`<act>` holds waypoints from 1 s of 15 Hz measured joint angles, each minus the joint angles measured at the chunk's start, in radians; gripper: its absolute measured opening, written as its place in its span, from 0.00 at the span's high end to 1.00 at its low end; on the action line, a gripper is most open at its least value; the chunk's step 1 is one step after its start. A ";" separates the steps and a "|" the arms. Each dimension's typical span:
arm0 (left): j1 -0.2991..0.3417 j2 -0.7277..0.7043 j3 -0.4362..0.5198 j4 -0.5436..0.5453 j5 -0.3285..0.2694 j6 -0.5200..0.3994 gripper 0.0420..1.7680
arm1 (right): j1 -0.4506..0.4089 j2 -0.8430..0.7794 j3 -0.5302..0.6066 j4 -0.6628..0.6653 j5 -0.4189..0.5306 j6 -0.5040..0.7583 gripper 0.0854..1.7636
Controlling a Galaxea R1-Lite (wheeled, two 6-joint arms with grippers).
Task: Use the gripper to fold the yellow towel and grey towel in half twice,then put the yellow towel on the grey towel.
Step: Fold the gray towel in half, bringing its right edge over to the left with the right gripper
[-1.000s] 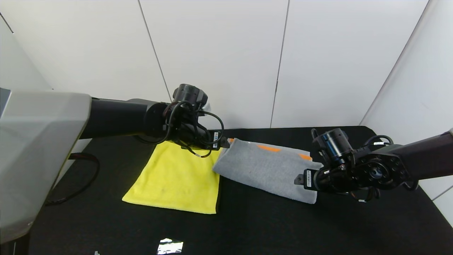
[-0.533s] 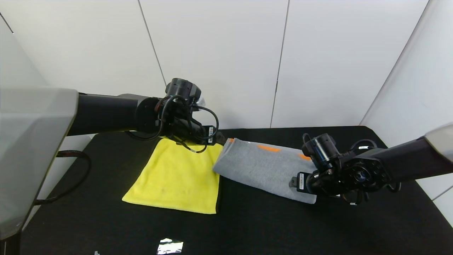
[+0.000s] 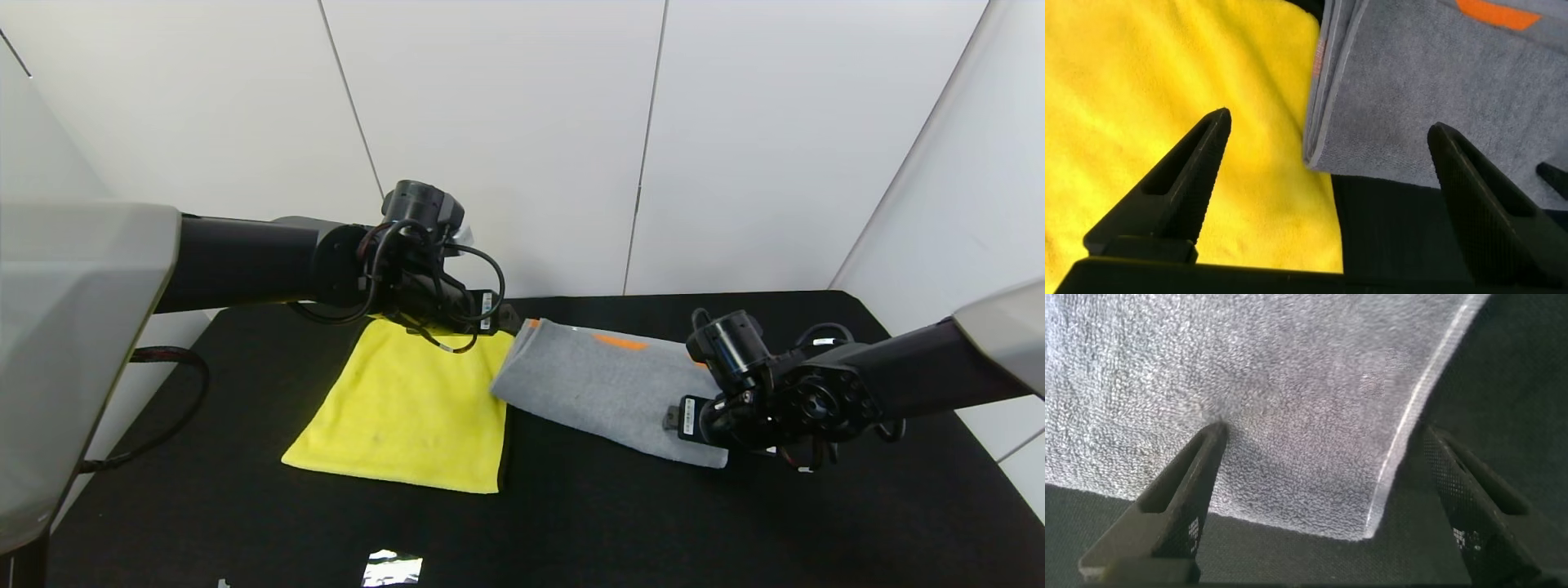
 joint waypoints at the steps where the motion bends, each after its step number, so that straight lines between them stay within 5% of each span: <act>1: 0.000 0.000 0.000 0.000 -0.001 0.000 0.04 | 0.002 0.004 -0.003 0.001 0.000 0.000 0.04; 2: 0.000 0.000 0.000 0.000 -0.001 0.000 0.04 | 0.004 0.008 -0.005 0.000 0.000 0.000 0.04; 6: 0.000 0.000 0.001 0.000 -0.001 -0.001 0.03 | 0.009 0.015 -0.008 -0.001 -0.005 -0.001 0.40; 9: 0.000 0.000 0.002 0.000 -0.002 -0.001 0.03 | 0.009 0.015 -0.008 -0.001 -0.005 -0.002 0.58; 11: 0.000 0.000 0.003 0.000 -0.003 -0.001 0.03 | 0.009 0.014 -0.008 -0.002 -0.007 -0.002 0.97; 15: -0.002 0.000 0.003 0.000 -0.003 -0.001 0.03 | 0.007 0.010 -0.008 0.002 -0.007 -0.005 0.97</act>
